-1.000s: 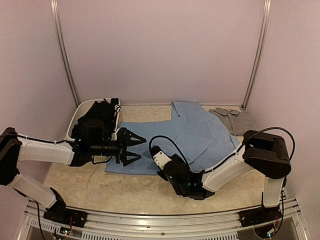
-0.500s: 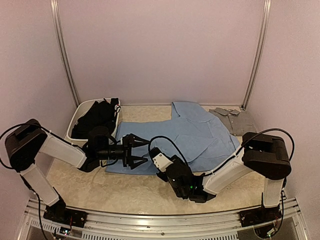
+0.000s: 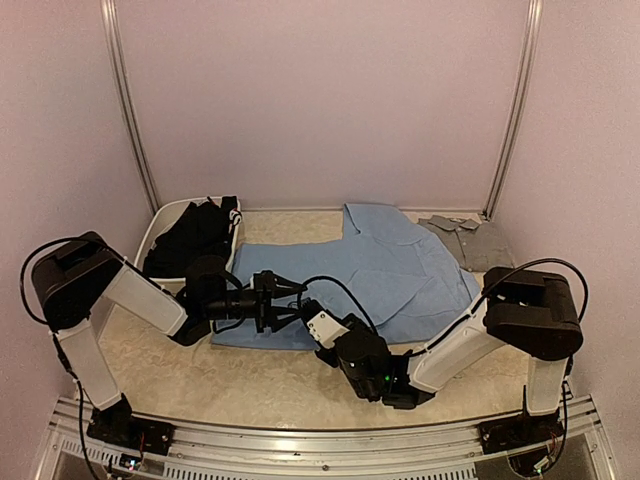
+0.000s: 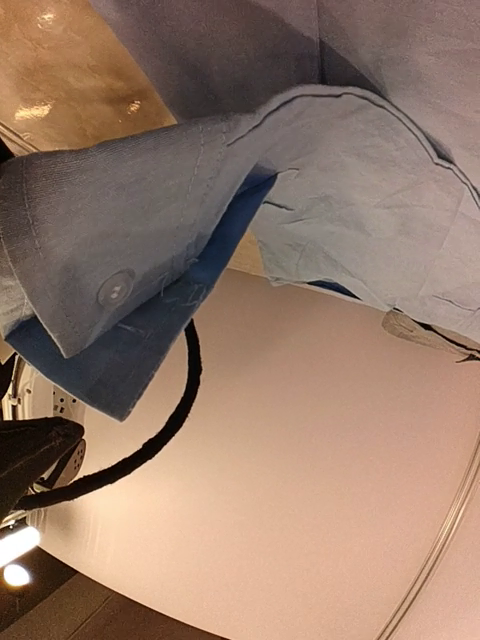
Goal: Fold and stack the long sleeve shirts
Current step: Pass from the right arm to the left
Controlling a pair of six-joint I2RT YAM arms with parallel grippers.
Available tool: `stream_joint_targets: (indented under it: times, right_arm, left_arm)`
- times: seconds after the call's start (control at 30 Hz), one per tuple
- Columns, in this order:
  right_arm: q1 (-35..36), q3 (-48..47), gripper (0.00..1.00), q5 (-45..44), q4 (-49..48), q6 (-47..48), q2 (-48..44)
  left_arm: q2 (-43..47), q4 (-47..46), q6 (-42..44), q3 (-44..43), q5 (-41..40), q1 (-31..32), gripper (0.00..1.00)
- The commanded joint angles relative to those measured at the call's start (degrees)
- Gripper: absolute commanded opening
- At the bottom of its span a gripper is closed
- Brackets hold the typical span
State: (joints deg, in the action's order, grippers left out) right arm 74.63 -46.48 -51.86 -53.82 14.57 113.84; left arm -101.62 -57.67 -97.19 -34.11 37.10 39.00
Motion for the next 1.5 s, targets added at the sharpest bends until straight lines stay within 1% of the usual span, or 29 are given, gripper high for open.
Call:
stream_joint_targets:
  times: [0.0, 0.13, 0.23, 0.37, 0.5, 0.57, 0.77, 0.9, 0.97, 1.1, 1.13, 1.27, 1.4, 1.47]
  right_arm:
    - [1.1, 1.0, 0.00, 0.8, -2.5, 1.1, 0.8]
    - [1.3, 1.2, 0.00, 1.0, -2.9, 1.3, 0.9]
    - [1.5, 1.1, 0.00, 0.9, -3.1, 1.6, 1.1]
    - [1.5, 1.0, 0.00, 0.9, -3.1, 1.4, 1.4]
    - [1.5, 1.0, 0.00, 1.0, -3.1, 1.3, 1.6]
    - [1.5, 1.0, 0.00, 1.1, -3.0, 1.1, 1.6]
    - [1.6, 0.7, 0.00, 1.4, -2.1, 0.7, 1.7]
    - [1.6, 0.4, 0.00, 2.1, -0.8, -0.5, 1.6]
    - [1.6, 0.0, 0.00, 2.5, 0.5, -1.1, 1.5]
    - [1.6, -0.1, 0.00, 3.1, 2.5, -2.3, 0.6]
    - [1.6, 0.0, 0.02, 3.5, 3.2, -2.7, 0.2]
    - [1.6, 0.4, 0.38, 5.3, 6.6, -5.0, -2.2]
    - [1.6, 1.4, 0.69, 8.6, 12.3, -9.3, -7.5]
    - [1.6, 1.9, 0.74, 10.3, 16.1, -11.6, -11.0]
  left_arm:
    - [-2.1, -5.3, -1.6, -1.5, 0.5, 0.3, 0.56]
    - [-2.2, -5.1, -1.3, -1.6, 0.3, 0.3, 0.51]
    - [-2.2, -4.9, -1.0, -1.9, 0.4, 0.3, 0.44]
    - [-2.2, -5.1, -1.3, -1.9, 0.6, 0.5, 0.37]
    - [-1.8, -5.1, -1.3, -1.3, 0.7, 0.5, 0.26]
    - [-1.6, -5.1, -1.2, -1.2, 0.8, 0.5, 0.24]
    - [-1.6, -5.2, -0.6, -1.4, 1.3, 0.5, 0.13]
    - [-1.7, -4.9, 0.4, -1.5, 1.8, 0.4, 0.00]
    - [-1.9, -4.6, 1.2, -1.8, 2.1, 0.2, 0.00]
    - [-1.1, 0.1, 5.0, -3.2, 2.4, -0.3, 0.00]
    - [-0.8, 1.6, 6.4, -3.6, 2.5, -0.5, 0.00]
    - [0.8, 8.6, 13.3, -5.7, 3.5, -1.9, 0.00]
    - [2.4, 20.3, 23.3, -9.4, 5.0, -4.0, 0.00]
    - [3.3, 27.1, 29.0, -12.2, 6.1, -4.9, 0.00]
